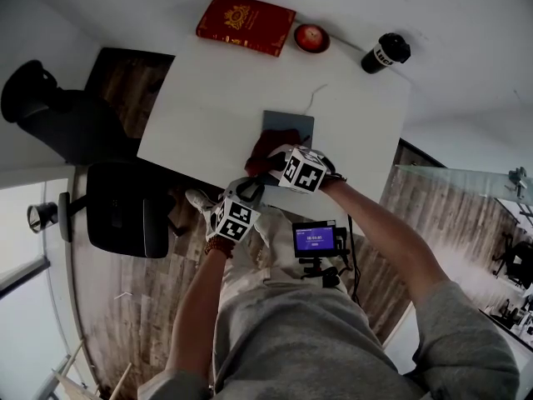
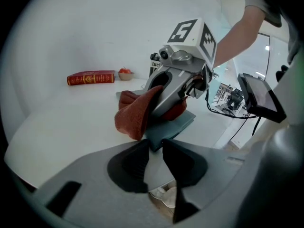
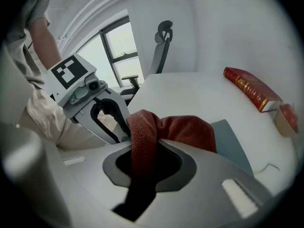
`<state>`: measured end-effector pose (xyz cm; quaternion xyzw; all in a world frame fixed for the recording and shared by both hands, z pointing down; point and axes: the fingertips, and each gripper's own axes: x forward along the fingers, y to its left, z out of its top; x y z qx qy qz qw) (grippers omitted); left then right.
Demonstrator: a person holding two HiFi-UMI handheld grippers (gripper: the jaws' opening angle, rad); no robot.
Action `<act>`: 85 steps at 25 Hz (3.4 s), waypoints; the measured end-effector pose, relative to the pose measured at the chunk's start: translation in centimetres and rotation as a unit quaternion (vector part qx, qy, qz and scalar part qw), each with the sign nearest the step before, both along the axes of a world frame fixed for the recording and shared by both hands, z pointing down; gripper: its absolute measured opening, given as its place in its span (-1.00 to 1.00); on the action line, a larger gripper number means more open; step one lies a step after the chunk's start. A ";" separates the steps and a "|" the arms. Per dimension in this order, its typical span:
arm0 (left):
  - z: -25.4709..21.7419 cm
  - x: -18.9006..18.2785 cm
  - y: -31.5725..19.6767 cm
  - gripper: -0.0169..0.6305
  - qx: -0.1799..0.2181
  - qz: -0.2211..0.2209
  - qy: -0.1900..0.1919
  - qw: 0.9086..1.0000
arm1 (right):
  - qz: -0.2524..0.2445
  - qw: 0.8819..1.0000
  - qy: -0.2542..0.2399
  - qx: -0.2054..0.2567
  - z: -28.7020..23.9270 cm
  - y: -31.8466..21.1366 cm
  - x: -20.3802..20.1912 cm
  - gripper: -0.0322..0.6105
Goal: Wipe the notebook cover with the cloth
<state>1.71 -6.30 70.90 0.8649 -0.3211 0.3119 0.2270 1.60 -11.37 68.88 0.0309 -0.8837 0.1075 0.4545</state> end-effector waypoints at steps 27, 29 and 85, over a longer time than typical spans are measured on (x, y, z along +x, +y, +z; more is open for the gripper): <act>0.0 0.2 0.0 -0.67 0.005 -0.011 0.002 1.000 | 0.061 0.993 -0.047 -0.092 -1.2 4.4 -0.3 -0.69; -0.1 0.0 0.0 -0.67 0.002 -0.012 0.002 1.000 | 0.087 0.989 -0.080 -0.091 -2.9 3.4 -0.5 -0.69; -0.1 0.0 0.0 -0.67 -0.003 -0.019 0.005 1.000 | 0.135 0.991 0.004 0.001 0.2 -7.7 5.5 -0.68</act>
